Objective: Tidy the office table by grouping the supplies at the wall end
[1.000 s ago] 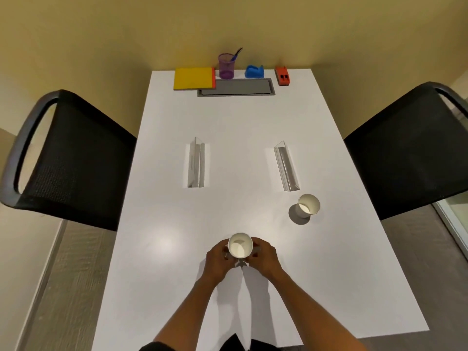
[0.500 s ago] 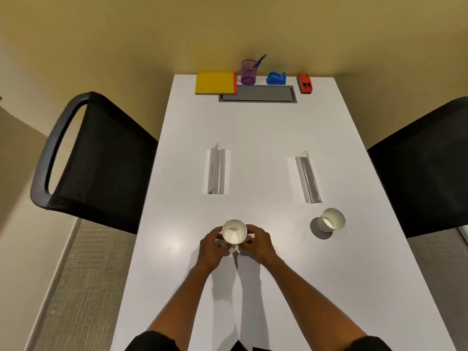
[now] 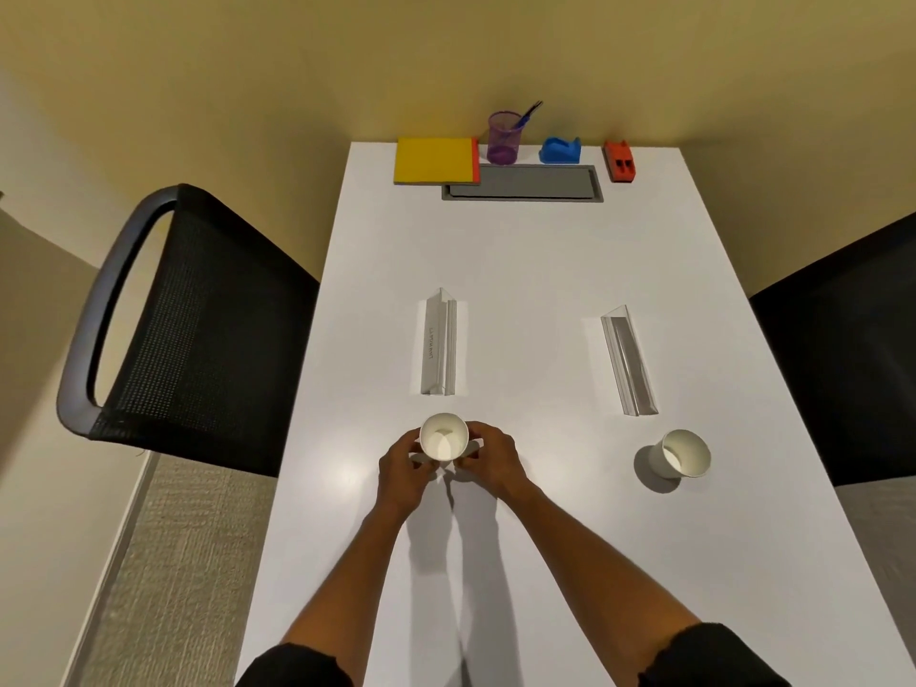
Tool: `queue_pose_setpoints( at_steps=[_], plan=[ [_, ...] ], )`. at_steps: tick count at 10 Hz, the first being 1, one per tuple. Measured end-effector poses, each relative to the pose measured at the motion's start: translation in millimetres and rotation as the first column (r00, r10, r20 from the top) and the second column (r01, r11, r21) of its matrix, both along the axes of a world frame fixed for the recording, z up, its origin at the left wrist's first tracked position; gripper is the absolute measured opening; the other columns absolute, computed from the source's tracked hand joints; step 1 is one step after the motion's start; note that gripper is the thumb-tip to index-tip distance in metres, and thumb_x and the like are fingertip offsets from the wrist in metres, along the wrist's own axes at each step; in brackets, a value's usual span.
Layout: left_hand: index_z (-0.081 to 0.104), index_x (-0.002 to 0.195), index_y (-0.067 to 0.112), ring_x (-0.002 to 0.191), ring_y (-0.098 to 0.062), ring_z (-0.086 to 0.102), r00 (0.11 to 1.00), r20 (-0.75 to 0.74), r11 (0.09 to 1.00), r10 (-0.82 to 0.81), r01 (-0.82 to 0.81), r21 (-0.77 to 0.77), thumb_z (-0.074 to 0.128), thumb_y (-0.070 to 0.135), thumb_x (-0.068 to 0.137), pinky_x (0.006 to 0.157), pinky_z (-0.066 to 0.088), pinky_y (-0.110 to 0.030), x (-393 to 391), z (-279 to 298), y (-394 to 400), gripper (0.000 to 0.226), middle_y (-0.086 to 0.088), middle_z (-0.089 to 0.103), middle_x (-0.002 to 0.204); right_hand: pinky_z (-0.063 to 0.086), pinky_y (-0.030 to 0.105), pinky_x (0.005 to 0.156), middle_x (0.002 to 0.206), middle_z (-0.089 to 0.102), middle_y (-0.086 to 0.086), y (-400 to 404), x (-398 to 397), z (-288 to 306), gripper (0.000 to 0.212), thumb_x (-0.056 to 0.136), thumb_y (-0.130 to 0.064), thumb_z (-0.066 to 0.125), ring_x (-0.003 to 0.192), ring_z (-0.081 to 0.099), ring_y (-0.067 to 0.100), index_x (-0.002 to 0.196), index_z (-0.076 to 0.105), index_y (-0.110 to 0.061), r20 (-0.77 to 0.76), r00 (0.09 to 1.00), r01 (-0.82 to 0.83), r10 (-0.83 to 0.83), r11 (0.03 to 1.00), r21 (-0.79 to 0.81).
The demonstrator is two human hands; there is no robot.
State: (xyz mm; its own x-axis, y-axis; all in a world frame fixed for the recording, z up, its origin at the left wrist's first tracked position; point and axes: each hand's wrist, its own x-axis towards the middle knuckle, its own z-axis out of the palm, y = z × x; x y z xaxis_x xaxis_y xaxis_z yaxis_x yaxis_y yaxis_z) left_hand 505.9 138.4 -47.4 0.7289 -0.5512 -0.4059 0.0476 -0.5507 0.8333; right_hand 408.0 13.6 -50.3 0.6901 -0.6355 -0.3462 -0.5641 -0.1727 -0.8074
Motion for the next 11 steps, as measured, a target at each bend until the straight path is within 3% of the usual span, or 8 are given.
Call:
queue_pose_setpoints(
  at_steps=[1, 3, 5, 7, 8, 9, 11],
  plan=[
    [0.062, 0.115, 0.018, 0.086, -0.027, 0.069, 1.0, 0.0, 1.0, 0.015, -0.015, 0.001, 0.071, 0.002, 0.077, 0.08, 0.058, -0.045, 4.8, -6.0, -0.4, 0.042, -0.005, 0.068, 0.101, 0.053, 0.03, 0.082, 0.102, 0.072, -0.002, 0.2, 7.0, -1.7, 0.045, 0.068, -0.009, 0.077, 0.092, 0.063, 0.015, 0.111, 0.068, -0.019, 0.005, 1.0, -0.004, 0.004, 1.0, 0.001],
    [0.06, 0.118, 0.015, 0.088, -0.027, 0.067, 0.999, 0.037, 0.999, 0.034, -0.034, -0.012, 0.071, 0.004, 0.08, 0.079, 0.058, -0.043, 14.9, -14.1, -2.9, 0.041, -0.006, 0.068, 0.103, 0.052, 0.029, 0.084, 0.105, 0.071, -0.002, 0.8, 20.5, -2.8, 0.046, 0.069, -0.009, 0.076, 0.095, 0.062, 0.013, 0.113, 0.066, -0.019, 0.002, 1.0, 0.003, -0.003, 1.0, 0.006],
    [0.061, 0.118, 0.019, 0.084, -0.018, 0.067, 0.999, 0.035, 0.999, 0.031, -0.03, -0.027, 0.068, 0.003, 0.081, 0.079, 0.058, -0.042, 17.8, -20.4, -5.5, 0.041, 0.006, 0.067, 0.096, 0.055, 0.031, 0.081, 0.098, 0.071, -0.007, 2.6, 24.3, -9.4, 0.045, 0.069, -0.012, 0.076, 0.091, 0.065, 0.013, 0.111, 0.066, -0.024, -0.004, 1.0, 0.029, -0.029, 0.999, 0.032],
    [0.054, 0.127, 0.02, 0.095, -0.018, 0.064, 1.0, 0.014, 1.0, 0.002, -0.002, -0.019, 0.07, 0.007, 0.081, 0.08, 0.049, -0.026, 14.5, -16.9, -8.8, 0.05, 0.003, 0.064, 0.108, 0.046, 0.02, 0.081, 0.113, 0.068, -0.001, 5.1, 21.4, -5.8, 0.054, 0.073, -0.015, 0.079, 0.096, 0.059, 0.009, 0.123, 0.06, -0.017, 0.039, 0.998, 0.053, -0.054, 0.998, 0.04],
    [0.05, 0.133, 0.018, 0.104, -0.02, 0.06, 0.999, 0.032, 1.0, 0.014, -0.014, 0.011, 0.07, 0.009, 0.081, 0.087, 0.047, -0.029, 11.6, -19.4, -5.5, 0.057, -0.001, 0.062, 0.118, 0.048, 0.024, 0.088, 0.121, 0.065, 0.0, 8.2, 18.2, -8.0, 0.063, 0.072, -0.014, 0.079, 0.106, 0.059, 0.014, 0.13, 0.054, -0.018, 0.02, 0.998, 0.063, -0.064, 0.997, 0.043],
    [0.043, 0.14, 0.016, 0.113, -0.024, 0.056, 0.999, 0.026, 0.998, 0.034, -0.035, 0.055, 0.071, 0.01, 0.082, 0.091, 0.044, -0.029, 5.8, -23.9, 4.4, 0.064, -0.007, 0.058, 0.126, 0.049, 0.037, 0.098, 0.131, 0.058, 0.004, 15.3, 10.8, -12.5, 0.072, 0.072, -0.01, 0.078, 0.116, 0.056, 0.022, 0.137, 0.047, -0.017, -0.026, 0.997, 0.075, -0.073, 0.995, 0.063],
    [0.039, 0.143, 0.014, 0.115, -0.029, 0.055, 0.996, 0.037, 0.993, 0.083, -0.086, 0.084, 0.067, 0.015, 0.086, 0.092, 0.044, -0.033, -12.1, -7.6, 30.7, 0.063, -0.015, 0.054, 0.129, 0.052, 0.026, 0.087, 0.128, 0.057, 0.005, 23.4, -22.9, -1.0, 0.07, 0.077, -0.016, 0.076, 0.097, 0.063, 0.018, 0.139, 0.043, -0.022, -0.069, 0.986, 0.154, -0.148, 0.985, 0.075]
  ],
)
